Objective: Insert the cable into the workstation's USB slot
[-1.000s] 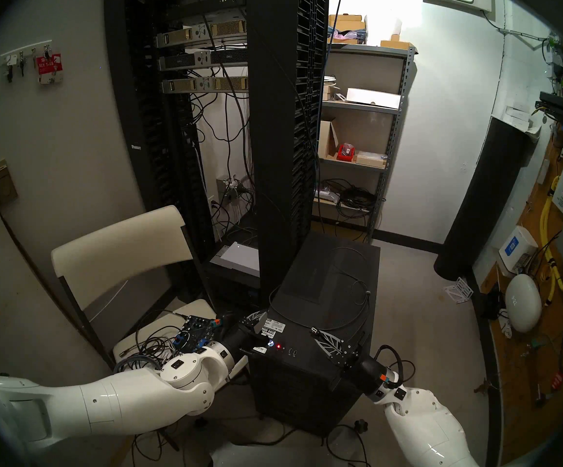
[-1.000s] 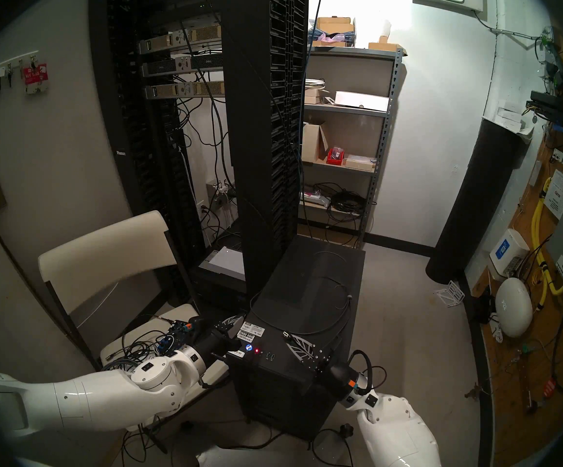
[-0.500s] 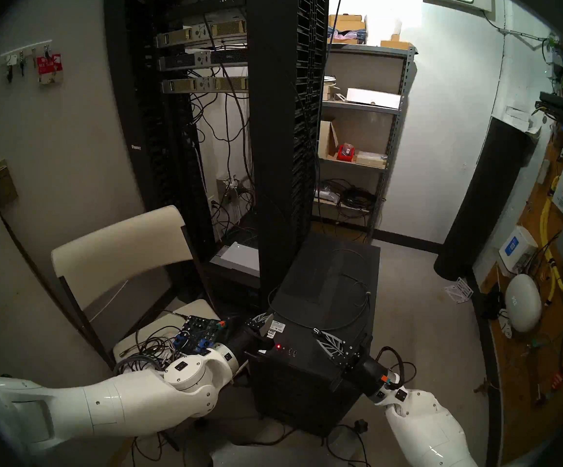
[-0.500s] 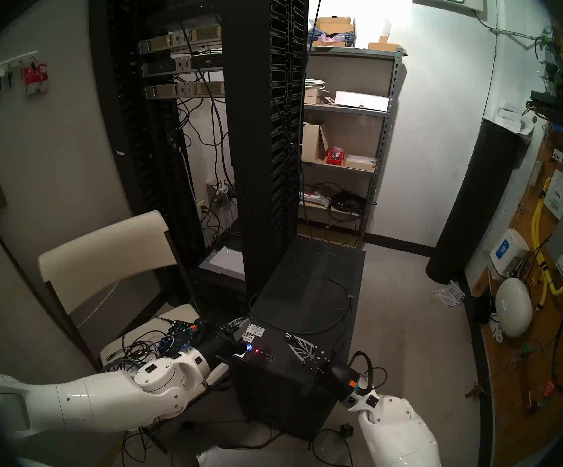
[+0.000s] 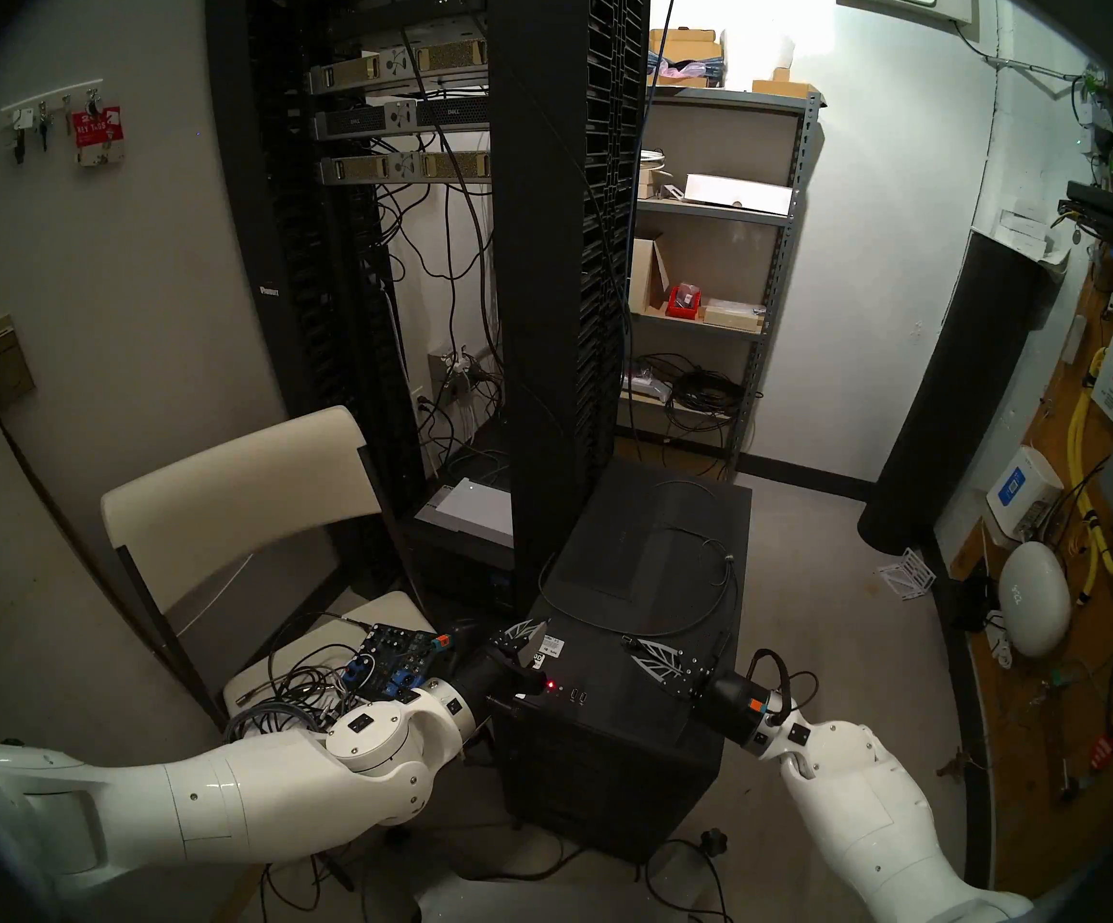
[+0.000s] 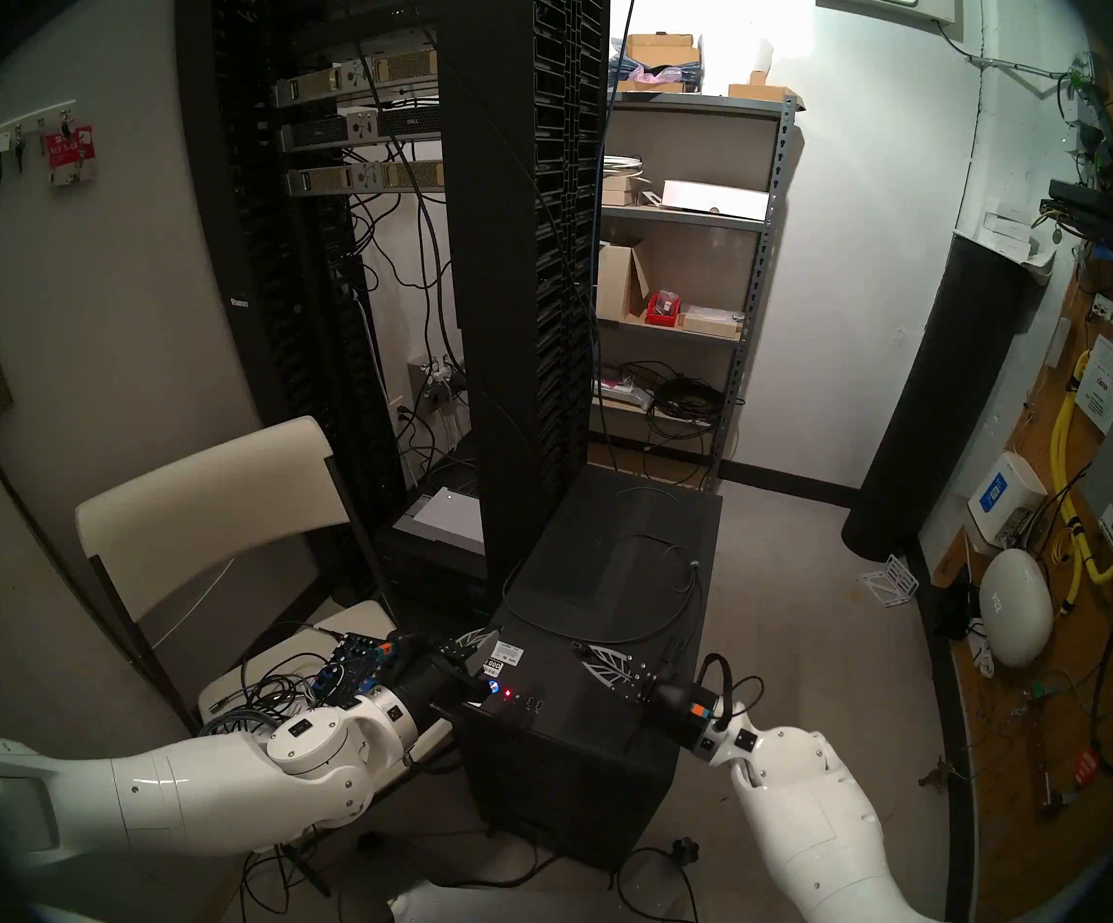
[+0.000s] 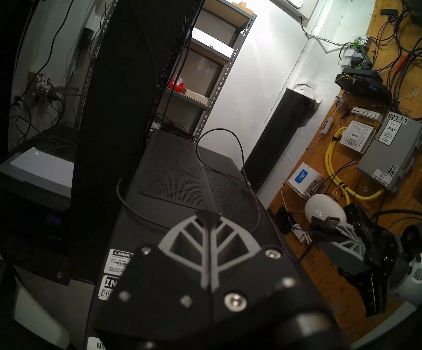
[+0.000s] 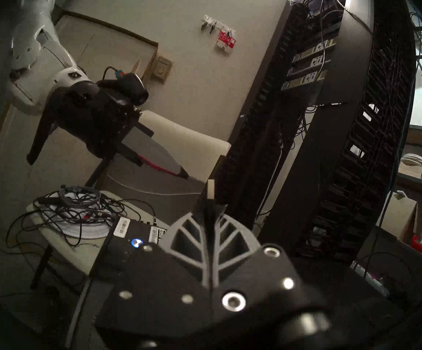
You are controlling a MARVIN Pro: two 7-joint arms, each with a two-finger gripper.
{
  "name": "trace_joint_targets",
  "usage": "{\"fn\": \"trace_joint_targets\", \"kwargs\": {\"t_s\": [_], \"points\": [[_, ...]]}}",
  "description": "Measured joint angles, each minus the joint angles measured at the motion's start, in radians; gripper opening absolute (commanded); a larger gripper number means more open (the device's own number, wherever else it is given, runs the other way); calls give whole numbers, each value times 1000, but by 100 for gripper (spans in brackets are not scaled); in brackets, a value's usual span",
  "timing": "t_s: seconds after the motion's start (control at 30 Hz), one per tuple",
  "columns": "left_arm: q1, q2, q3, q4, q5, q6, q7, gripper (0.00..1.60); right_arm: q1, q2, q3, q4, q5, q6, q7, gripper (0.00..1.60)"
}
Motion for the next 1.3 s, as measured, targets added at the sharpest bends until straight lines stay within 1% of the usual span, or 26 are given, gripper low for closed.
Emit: {"fn": "trace_joint_targets", "kwargs": {"t_s": [0.03, 0.2, 0.37, 0.5, 0.67, 0.7, 0.87, 1.0, 1.17, 1.3], "points": [[0, 0, 0, 0, 0, 0, 0, 18, 12, 6, 3, -2, -19, 23, 4, 0], [0, 0, 0, 0, 1, 1, -1, 18, 46, 27, 4, -8, -90, 90, 21, 0], [0, 0, -1, 0, 2, 2, -2, 18, 95, 39, -17, 8, -180, 154, 37, 0], [0, 0, -1, 0, 2, 3, -2, 18, 130, 38, -31, 35, -255, 170, 30, 0], [0, 0, -1, 0, 2, 3, -3, 18, 185, 12, -52, 115, -360, 172, -33, 0], [0, 0, -1, 0, 2, 3, -3, 160, 190, 9, -55, 125, -369, 170, -39, 0], [-1, 0, 0, -2, 10, 4, -4, 160, 235, -12, -76, 201, -424, 158, -70, 0], [-7, 0, 1, -4, 25, 9, -4, 160, 259, -14, -86, 221, -439, 157, -65, 0], [-12, -3, 2, -4, 39, 19, 10, 160, 286, -13, -93, 218, -438, 155, -23, 0], [-12, -6, 3, -4, 47, 24, 31, 160, 299, -1, -100, 197, -426, 170, 45, 0]]}}
